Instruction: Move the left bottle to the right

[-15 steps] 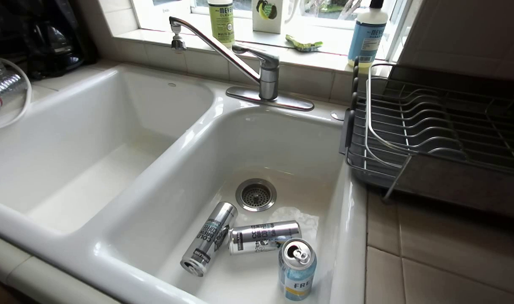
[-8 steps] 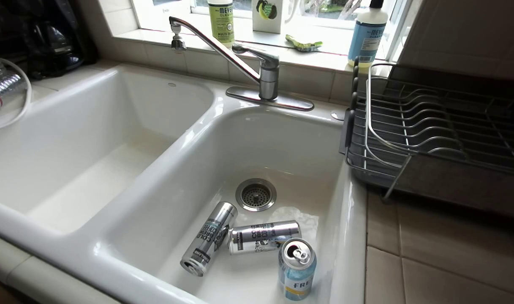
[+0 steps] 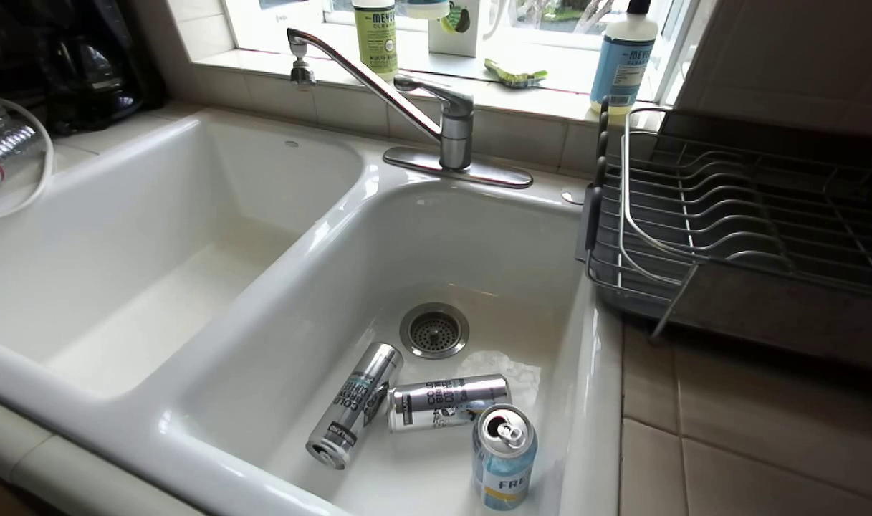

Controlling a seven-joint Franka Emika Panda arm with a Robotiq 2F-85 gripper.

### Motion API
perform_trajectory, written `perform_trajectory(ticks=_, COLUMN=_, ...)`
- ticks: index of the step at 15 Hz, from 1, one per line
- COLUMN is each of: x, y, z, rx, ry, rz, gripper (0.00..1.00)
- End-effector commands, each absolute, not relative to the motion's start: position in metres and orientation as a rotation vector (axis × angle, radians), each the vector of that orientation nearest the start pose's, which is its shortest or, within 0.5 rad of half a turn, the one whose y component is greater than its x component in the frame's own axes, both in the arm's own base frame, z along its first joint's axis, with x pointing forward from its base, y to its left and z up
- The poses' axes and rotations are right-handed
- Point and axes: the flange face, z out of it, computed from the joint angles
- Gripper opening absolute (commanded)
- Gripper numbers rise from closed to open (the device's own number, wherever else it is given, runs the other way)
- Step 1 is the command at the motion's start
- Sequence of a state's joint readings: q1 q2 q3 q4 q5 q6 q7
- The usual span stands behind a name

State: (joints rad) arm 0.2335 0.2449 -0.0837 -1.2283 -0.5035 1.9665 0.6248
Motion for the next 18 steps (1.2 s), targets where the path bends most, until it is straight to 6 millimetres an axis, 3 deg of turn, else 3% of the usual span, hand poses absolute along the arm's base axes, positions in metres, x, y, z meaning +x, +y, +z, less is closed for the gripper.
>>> perform_trajectory(ticks=1, x=0.676, y=0.069, z=0.682, rx=-3.223, ry=0.577, rz=-1.14, gripper=0.08)
perform_trajectory(ticks=6, x=0.695, y=0.064, z=0.661, rx=-3.223, ry=0.541, rz=-1.126, gripper=0.08)
perform_trajectory(ticks=18, x=0.713, y=0.056, z=0.633, rx=-3.17, ry=0.463, rz=-1.094, gripper=0.08)
